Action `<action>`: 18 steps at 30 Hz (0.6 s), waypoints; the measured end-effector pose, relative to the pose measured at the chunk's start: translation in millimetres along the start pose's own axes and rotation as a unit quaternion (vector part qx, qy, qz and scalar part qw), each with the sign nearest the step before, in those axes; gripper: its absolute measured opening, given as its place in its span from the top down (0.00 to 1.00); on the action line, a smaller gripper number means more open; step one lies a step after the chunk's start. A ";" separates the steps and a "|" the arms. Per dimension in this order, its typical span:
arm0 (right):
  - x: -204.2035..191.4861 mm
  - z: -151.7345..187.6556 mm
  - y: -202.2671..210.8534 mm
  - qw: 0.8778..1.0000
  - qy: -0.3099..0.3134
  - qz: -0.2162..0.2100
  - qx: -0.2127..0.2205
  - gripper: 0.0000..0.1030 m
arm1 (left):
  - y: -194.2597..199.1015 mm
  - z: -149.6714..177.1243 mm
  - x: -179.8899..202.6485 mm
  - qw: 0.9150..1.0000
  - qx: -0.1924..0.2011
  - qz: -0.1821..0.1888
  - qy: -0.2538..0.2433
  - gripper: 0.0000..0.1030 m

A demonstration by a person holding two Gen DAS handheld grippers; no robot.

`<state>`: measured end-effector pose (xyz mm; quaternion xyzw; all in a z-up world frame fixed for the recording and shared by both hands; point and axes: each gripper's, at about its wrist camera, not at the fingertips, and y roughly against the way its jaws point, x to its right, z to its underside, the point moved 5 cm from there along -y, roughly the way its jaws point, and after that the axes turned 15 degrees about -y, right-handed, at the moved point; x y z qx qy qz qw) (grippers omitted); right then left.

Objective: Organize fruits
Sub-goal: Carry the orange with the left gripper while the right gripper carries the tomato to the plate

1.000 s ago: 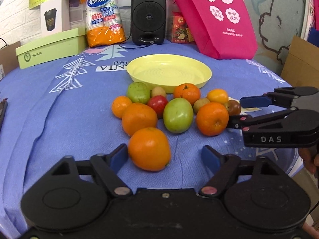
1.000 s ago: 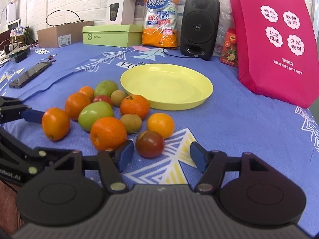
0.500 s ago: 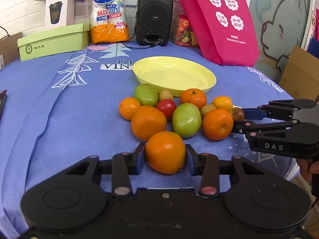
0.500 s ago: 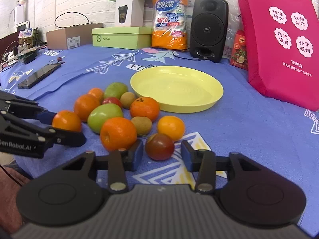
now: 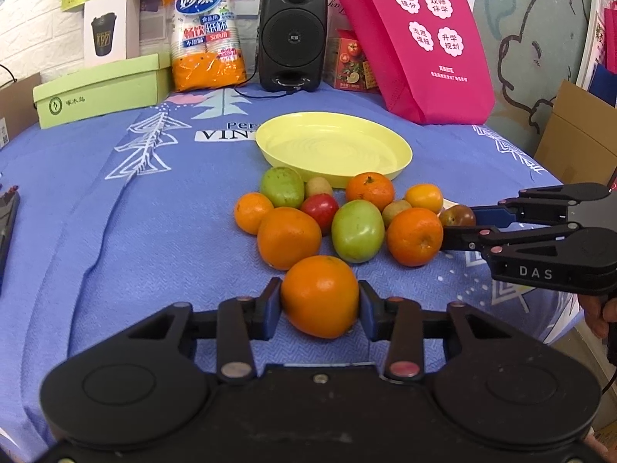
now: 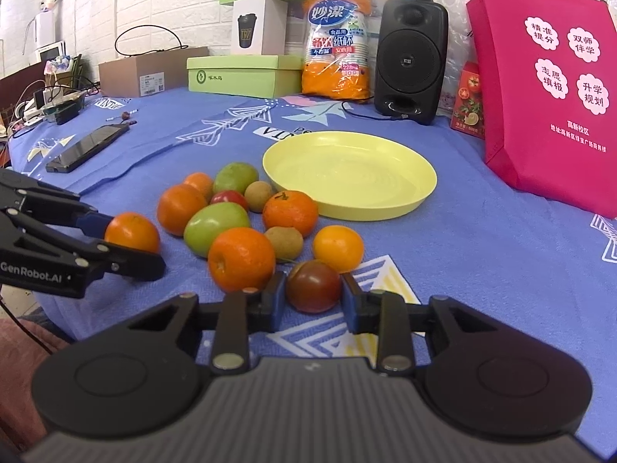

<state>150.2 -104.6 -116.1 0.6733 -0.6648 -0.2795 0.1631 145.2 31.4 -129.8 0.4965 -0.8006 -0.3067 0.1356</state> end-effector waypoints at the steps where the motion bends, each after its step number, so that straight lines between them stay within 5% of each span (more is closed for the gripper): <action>1: 0.3 -0.4 1.5 1.000 0.000 0.000 0.000 0.72 | 1.8 -0.8 -0.2 1.000 0.001 0.000 0.000 0.62; 10: 9.1 -20.0 23.3 1.000 -0.008 -0.003 0.023 0.72 | 15.3 -28.8 -10.3 1.000 0.021 -0.003 0.002 0.62; 18: 13.7 -58.4 6.3 1.000 -0.013 -0.004 0.028 0.72 | -21.1 -80.4 -26.2 1.000 0.026 0.017 0.004 0.61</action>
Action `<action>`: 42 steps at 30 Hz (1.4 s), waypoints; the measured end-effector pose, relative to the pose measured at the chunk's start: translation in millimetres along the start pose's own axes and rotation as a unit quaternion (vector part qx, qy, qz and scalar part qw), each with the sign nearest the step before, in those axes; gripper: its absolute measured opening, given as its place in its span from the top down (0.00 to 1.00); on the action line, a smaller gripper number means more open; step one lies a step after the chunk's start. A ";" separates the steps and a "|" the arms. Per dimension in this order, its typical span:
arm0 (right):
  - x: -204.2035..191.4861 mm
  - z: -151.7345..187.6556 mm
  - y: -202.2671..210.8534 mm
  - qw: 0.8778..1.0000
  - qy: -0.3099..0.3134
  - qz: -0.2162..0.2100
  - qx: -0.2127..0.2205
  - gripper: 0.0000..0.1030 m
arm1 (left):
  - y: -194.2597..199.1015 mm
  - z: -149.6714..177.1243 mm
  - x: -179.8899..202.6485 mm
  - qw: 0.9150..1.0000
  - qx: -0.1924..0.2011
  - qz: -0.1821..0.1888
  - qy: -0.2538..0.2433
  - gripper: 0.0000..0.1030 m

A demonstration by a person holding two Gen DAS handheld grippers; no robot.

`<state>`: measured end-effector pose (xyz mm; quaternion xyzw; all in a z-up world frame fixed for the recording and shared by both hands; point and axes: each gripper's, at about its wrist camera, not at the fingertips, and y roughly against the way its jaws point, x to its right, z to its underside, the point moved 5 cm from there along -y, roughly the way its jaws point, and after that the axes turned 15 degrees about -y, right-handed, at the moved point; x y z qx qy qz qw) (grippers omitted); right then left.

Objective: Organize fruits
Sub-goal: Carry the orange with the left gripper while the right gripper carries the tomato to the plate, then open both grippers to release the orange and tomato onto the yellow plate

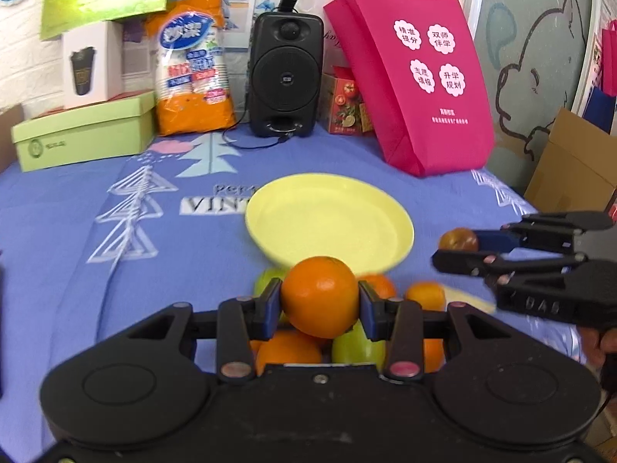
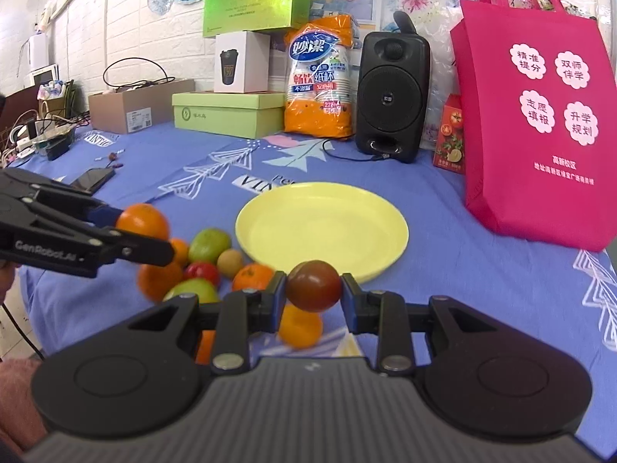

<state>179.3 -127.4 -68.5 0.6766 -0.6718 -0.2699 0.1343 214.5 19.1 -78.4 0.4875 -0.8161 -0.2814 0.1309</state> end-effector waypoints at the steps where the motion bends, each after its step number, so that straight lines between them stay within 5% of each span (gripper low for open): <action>1: 0.1 -4.6 -6.0 1.000 -0.001 -0.003 -0.001 0.72 | -9.6 -6.5 -3.5 1.000 -0.002 0.001 0.002 0.61; 13: 15.4 -26.8 -89.4 0.998 -0.022 0.017 -0.055 0.71 | -107.8 -33.6 -14.6 0.999 -0.053 -0.003 -0.013 0.59; 16: 18.1 -25.5 -94.5 0.998 -0.021 0.025 -0.059 0.71 | -111.5 -36.1 -18.8 0.999 -0.050 -0.017 -0.011 0.38; 17: 19.2 -25.6 -94.9 0.998 -0.022 0.027 -0.059 0.71 | -110.8 -37.4 -21.3 0.999 -0.045 -0.018 -0.006 0.24; 18: 20.9 -25.9 -95.2 0.997 -0.024 0.028 -0.061 0.68 | -107.5 -38.7 -24.8 0.999 -0.038 -0.018 -0.001 0.22; 35: 24.6 -25.9 -43.5 0.999 -0.023 0.023 -0.030 0.54 | -9.9 -9.6 -62.4 0.996 -0.012 -0.085 0.021 0.18; 42: 25.3 -1.3 -22.3 0.998 -0.020 0.029 -0.044 0.51 | 20.8 21.4 -44.8 0.997 -0.022 -0.076 0.016 0.18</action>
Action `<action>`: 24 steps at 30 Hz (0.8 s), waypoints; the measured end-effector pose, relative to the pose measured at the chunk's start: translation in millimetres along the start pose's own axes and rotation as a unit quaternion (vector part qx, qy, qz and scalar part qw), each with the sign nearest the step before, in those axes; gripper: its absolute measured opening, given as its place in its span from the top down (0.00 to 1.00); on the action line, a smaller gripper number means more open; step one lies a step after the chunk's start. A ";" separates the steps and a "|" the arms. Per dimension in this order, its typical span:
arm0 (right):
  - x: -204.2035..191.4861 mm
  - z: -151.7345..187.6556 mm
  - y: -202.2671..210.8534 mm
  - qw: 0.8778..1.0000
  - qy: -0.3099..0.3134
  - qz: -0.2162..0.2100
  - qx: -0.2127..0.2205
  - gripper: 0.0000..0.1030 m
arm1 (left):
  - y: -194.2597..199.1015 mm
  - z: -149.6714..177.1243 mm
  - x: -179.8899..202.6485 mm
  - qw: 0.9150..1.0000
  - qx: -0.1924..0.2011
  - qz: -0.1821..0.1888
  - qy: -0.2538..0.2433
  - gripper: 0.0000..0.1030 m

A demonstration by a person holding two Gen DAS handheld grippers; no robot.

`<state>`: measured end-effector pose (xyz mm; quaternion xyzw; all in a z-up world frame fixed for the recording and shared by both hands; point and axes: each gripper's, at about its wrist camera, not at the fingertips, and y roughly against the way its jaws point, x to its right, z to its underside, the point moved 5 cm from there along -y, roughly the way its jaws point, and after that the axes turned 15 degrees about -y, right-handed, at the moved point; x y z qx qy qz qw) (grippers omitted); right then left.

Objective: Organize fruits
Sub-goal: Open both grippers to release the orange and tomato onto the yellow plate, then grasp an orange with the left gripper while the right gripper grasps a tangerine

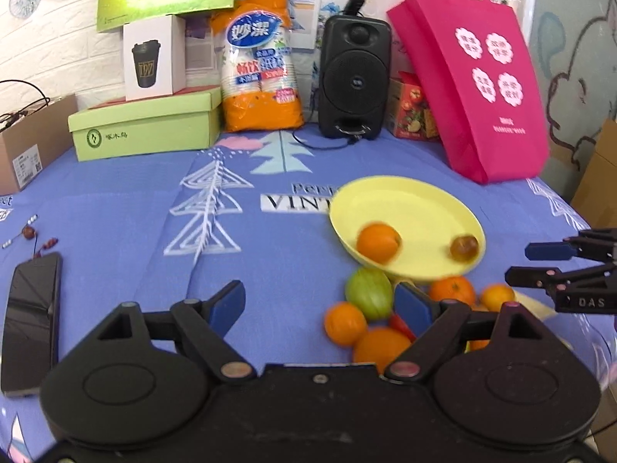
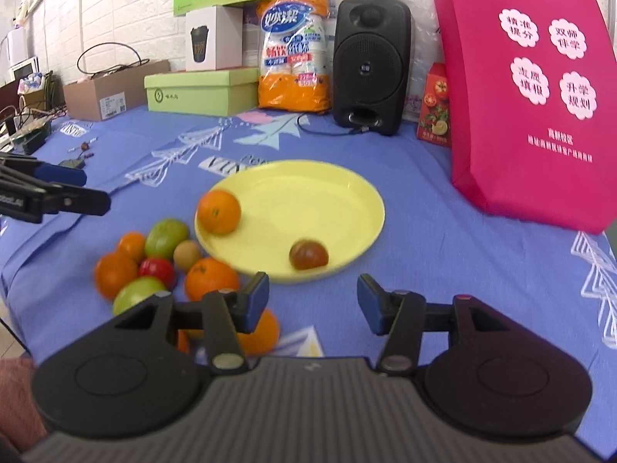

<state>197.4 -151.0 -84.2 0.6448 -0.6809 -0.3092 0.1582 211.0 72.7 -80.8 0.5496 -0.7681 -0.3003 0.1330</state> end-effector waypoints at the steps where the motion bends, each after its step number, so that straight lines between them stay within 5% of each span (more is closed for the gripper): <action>1: 0.0 4.1 2.5 1.000 0.001 0.000 -0.003 0.51 | 3.4 3.8 4.2 1.000 -0.001 0.001 -0.005 0.18; 12: -20.0 31.0 23.8 0.999 0.035 -0.036 -0.012 0.49 | 4.8 34.1 44.4 0.998 -0.027 0.040 -0.028 0.18; 24: -21.3 43.0 -3.0 0.998 0.055 -0.011 -0.036 0.48 | -24.7 39.4 48.0 0.998 -0.046 0.041 -0.032 0.18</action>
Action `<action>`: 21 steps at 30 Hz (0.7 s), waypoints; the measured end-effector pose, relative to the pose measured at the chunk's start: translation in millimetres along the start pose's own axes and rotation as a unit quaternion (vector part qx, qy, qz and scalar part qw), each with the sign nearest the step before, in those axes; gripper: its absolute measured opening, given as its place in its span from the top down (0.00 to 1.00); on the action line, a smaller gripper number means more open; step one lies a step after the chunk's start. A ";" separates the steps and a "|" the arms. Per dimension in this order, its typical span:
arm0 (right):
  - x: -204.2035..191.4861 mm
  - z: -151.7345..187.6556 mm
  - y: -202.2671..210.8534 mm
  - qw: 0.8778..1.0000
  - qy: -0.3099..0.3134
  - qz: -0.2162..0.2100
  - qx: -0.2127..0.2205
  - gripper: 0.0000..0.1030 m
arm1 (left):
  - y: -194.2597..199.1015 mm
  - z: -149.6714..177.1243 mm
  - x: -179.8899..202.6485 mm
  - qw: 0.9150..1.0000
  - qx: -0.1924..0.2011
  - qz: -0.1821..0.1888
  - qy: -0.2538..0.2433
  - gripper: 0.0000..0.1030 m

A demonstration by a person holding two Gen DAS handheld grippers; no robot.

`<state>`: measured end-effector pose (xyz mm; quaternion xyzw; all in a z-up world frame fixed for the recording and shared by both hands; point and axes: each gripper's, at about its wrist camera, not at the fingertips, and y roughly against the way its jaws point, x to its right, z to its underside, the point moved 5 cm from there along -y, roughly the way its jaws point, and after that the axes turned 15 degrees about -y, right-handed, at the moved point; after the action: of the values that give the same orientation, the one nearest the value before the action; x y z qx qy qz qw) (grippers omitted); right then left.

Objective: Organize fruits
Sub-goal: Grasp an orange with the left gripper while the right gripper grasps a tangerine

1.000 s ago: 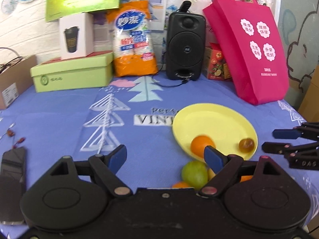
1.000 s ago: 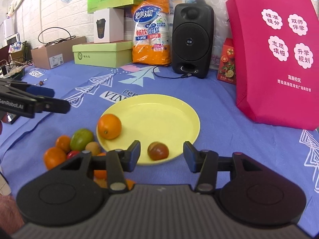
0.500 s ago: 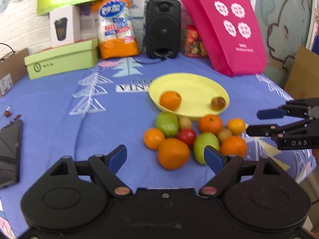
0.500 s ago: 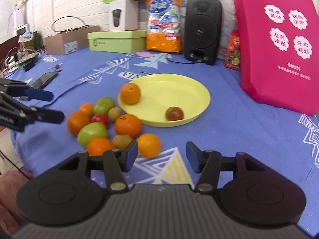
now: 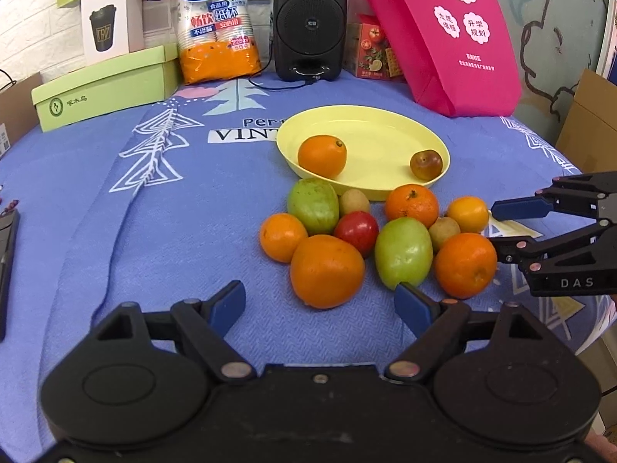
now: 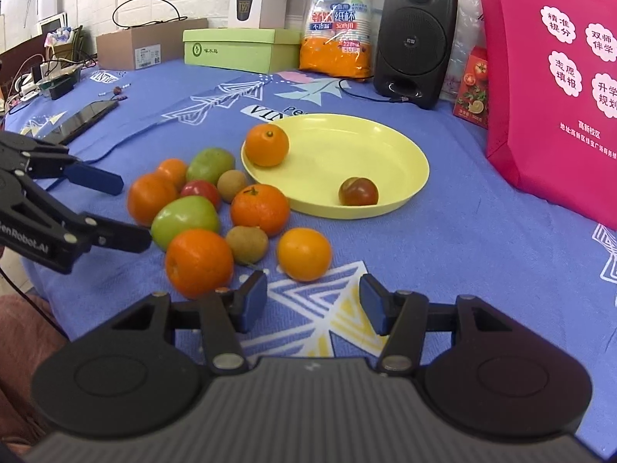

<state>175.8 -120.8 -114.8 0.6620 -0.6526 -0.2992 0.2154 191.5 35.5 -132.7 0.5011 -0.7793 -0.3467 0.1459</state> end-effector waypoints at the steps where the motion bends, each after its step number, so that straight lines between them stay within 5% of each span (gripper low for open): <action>1: -0.3 -0.6 -1.6 1.000 0.001 0.000 0.000 0.47 | -1.7 -0.2 0.5 1.000 0.001 0.001 -0.002 0.20; 11: 0.0 -4.0 -9.9 1.000 0.000 -0.004 0.001 0.41 | -5.8 -3.8 7.2 0.999 0.013 0.033 -0.023 0.45; 21: 1.6 -3.5 -8.8 1.000 0.004 -0.003 0.001 0.39 | -6.3 -2.2 -9.6 1.000 0.008 0.023 0.009 0.45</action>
<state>184.6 -122.3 -118.4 0.6653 -0.6498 -0.2969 0.2166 201.5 41.4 -134.3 0.4873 -0.7922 -0.3320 0.1572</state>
